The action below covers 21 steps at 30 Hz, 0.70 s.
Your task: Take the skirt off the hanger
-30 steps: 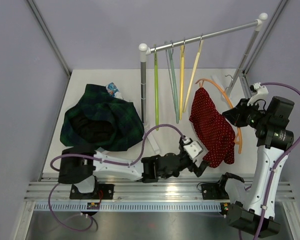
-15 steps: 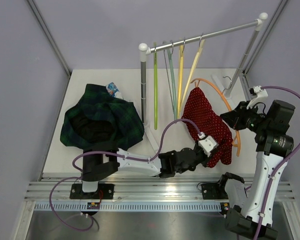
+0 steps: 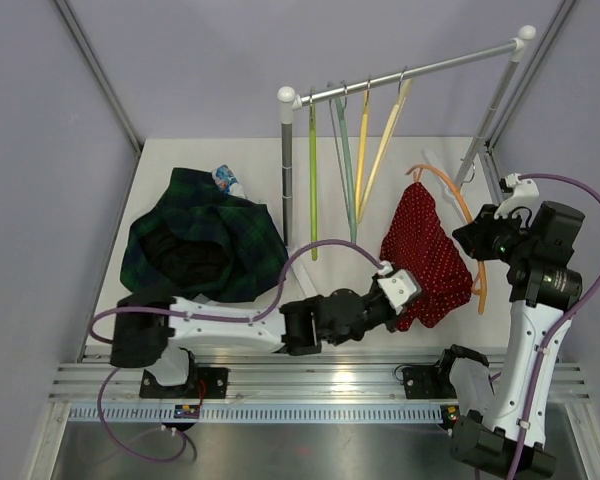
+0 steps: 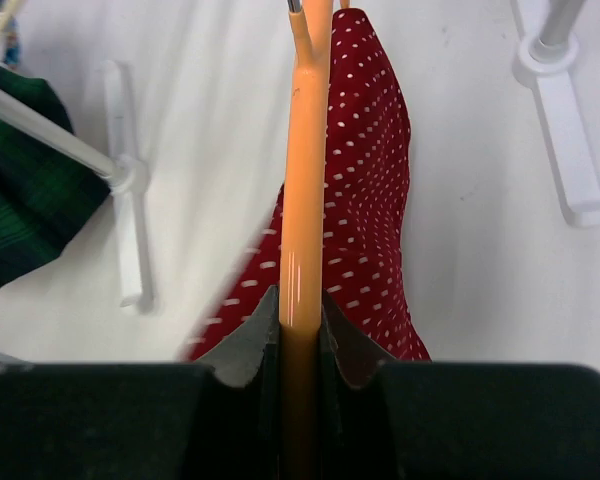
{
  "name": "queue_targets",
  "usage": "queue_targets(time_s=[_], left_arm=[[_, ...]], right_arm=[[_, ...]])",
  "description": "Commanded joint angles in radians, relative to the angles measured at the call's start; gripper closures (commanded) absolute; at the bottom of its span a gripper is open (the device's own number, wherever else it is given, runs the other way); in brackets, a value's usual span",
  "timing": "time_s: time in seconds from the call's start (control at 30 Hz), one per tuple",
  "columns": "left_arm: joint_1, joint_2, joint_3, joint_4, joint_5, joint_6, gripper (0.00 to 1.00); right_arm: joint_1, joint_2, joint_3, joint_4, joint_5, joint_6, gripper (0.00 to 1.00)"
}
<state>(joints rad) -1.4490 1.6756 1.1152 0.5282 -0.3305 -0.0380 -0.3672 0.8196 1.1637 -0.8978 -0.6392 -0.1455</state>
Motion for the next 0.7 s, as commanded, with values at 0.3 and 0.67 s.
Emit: queue_targets(time_s=[0.3,0.67], left_arm=[[-0.044,-0.529,-0.193,-0.25,-0.16,0.171,1.0],[-0.039,-0.729,-0.282,-0.342,-0.281,0.254,1.0]], right_arm=[[-0.022,0.078,-0.091,0.287,0.22,-0.085,1.0],[-0.029,0.138,-0.09,0.342,0.226,-0.132,1.0]])
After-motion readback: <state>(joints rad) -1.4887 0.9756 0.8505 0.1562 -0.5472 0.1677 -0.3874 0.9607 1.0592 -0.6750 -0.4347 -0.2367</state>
